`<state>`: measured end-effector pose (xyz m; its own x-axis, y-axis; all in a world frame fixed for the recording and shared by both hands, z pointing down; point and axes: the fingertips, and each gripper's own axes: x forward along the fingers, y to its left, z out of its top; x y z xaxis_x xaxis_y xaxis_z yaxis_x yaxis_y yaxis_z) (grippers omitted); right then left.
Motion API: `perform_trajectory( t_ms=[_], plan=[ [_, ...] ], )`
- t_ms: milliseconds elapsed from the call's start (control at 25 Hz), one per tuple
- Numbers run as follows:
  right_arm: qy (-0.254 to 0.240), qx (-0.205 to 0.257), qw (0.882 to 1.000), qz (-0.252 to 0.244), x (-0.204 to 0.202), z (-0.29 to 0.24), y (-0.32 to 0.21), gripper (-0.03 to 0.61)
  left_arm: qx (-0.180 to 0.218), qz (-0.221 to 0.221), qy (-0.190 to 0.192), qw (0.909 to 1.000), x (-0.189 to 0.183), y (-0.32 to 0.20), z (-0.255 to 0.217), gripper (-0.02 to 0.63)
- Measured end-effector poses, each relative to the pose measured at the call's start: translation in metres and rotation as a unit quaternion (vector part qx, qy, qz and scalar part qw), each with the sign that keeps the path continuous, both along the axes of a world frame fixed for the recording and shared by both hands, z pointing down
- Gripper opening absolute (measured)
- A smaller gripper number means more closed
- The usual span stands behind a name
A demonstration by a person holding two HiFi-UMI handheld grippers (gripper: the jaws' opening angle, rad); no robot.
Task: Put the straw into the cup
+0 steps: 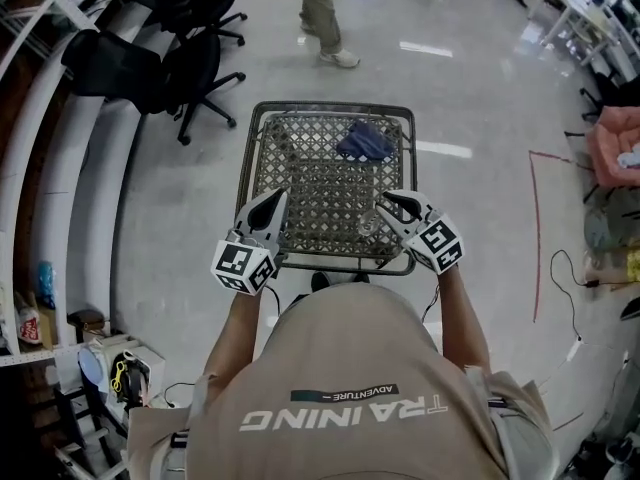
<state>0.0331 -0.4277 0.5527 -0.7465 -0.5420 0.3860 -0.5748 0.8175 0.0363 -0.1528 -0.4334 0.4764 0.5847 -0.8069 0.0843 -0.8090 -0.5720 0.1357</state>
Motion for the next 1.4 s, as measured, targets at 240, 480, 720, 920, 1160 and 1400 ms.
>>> perform_trajectory(
  t_ms=[240,480,720,920,1160,1400],
  plan=[
    [-0.074,0.060,0.995,0.015,0.009,-0.079,0.001,0.047,0.024,0.026,0.004,0.9994,0.018,-0.007,-0.016,0.017],
    [-0.140,0.080,0.986,0.032,0.016,-0.126,-0.004,0.017,0.037,0.041,0.016,0.9984,0.026,-0.017,-0.032,0.017],
    [-0.142,0.071,0.987,0.017,0.007,-0.132,0.001,0.017,0.043,0.047,0.018,0.9978,0.029,-0.018,-0.043,0.017],
    [-0.130,0.067,0.989,0.006,-0.002,-0.125,-0.002,0.017,0.044,0.045,0.012,0.9979,0.025,-0.020,-0.046,0.017],
    [-0.125,0.052,0.991,0.003,-0.007,-0.110,-0.012,0.017,0.042,0.042,0.004,0.9982,0.017,-0.019,-0.044,0.017],
    [-0.120,0.055,0.991,-0.001,-0.014,-0.111,-0.020,0.017,0.038,0.039,0.002,0.9985,0.003,-0.022,-0.045,0.017]
  ],
)
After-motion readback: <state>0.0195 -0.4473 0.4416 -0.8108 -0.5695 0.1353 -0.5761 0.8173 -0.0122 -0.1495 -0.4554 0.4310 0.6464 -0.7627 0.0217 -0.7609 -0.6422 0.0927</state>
